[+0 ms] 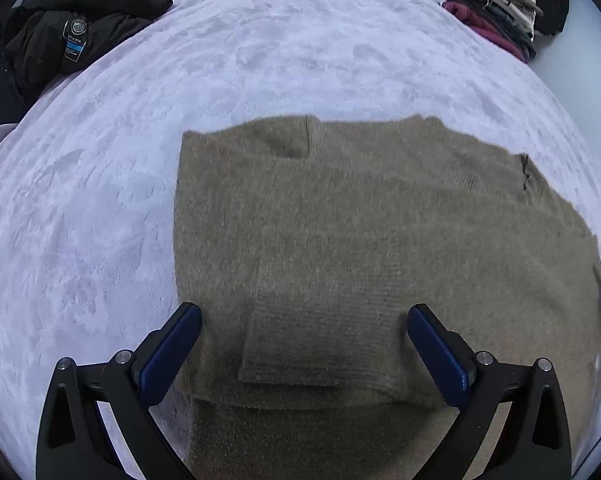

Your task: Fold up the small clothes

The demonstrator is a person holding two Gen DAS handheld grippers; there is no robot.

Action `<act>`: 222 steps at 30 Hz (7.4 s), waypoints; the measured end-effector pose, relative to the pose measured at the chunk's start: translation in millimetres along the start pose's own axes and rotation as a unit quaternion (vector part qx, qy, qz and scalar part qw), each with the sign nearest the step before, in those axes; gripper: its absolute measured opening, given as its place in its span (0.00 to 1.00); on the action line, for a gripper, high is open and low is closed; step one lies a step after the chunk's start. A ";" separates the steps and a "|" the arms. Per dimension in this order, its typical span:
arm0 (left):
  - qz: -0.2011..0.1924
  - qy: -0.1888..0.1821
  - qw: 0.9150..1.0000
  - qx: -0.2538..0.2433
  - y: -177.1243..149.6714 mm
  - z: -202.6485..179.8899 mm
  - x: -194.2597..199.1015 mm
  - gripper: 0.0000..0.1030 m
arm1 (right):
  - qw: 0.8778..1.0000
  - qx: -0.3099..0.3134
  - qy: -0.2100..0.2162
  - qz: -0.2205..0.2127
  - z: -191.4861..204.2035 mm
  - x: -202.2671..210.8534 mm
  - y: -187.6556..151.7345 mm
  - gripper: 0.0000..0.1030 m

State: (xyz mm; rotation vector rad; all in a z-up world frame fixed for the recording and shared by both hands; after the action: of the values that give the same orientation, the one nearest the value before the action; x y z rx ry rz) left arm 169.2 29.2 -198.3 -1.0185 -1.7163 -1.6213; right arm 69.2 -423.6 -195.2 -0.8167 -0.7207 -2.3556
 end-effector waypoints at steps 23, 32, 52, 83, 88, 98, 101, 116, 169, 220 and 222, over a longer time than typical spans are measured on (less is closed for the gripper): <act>0.043 -0.079 0.995 0.031 47.7 70.1 -42.3 0.31 | 0.999 0.013 0.006 0.039 -9.5 -23.4 -0.1 0.24; 0.033 -0.077 0.995 0.056 45.9 83.9 -45.5 0.19 | 0.996 0.068 -0.046 0.042 -2.9 -22.8 6.5 0.14; 0.037 0.003 0.997 -0.069 -5.3 -5.7 6.9 0.67 | 0.973 0.206 -0.103 0.018 76.5 22.4 -67.8 0.28; 0.094 0.047 0.993 -0.063 -58.6 -11.8 54.7 1.00 | 0.964 0.217 -0.149 0.038 77.8 53.8 -137.1 0.77; 0.106 0.047 0.990 -0.075 -68.3 -19.4 69.3 1.00 | 0.951 0.270 -0.142 0.050 100.5 57.5 -157.8 0.93; 0.136 0.037 0.986 -0.094 -92.6 -31.2 116.1 1.00 | 0.946 0.273 -0.141 0.104 125.4 70.7 -202.7 0.98; 0.144 0.029 0.984 -0.099 -98.0 -31.7 129.5 1.00 | 0.952 0.248 -0.142 0.109 124.4 82.3 -210.1 0.98; 0.136 0.007 0.982 -0.128 -112.4 -2.0 180.6 1.00 | 0.967 0.194 -0.149 0.065 140.9 134.3 -239.8 0.98; 0.191 -0.208 0.959 -0.035 -272.3 20.4 168.8 0.59 | 0.966 -0.006 0.097 0.239 -57.5 111.2 -339.6 0.54; 0.059 -0.203 0.976 0.055 33.0 22.4 17.2 0.23 | 0.982 -0.084 0.133 0.103 32.9 -55.4 -19.3 0.32; 0.047 -0.183 0.981 0.039 34.2 22.9 30.2 0.41 | 0.983 -0.077 0.134 0.096 38.6 -45.8 -17.8 0.57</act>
State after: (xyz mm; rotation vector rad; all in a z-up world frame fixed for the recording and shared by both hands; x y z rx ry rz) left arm 183.0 55.5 -156.9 -1.4052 -1.9134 -1.3573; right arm 103.5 -372.5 -205.4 -0.5847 -0.3356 -2.3054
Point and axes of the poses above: each gripper's, at about its wrist camera, not at the fingertips, and x roughly against the way its jaws point, z to its left, y to its top, the point moved 2 cm from there along -x, roughly the way its jaws point, and after that the axes turned 11 degrees about -z, right-handed, at the moved point
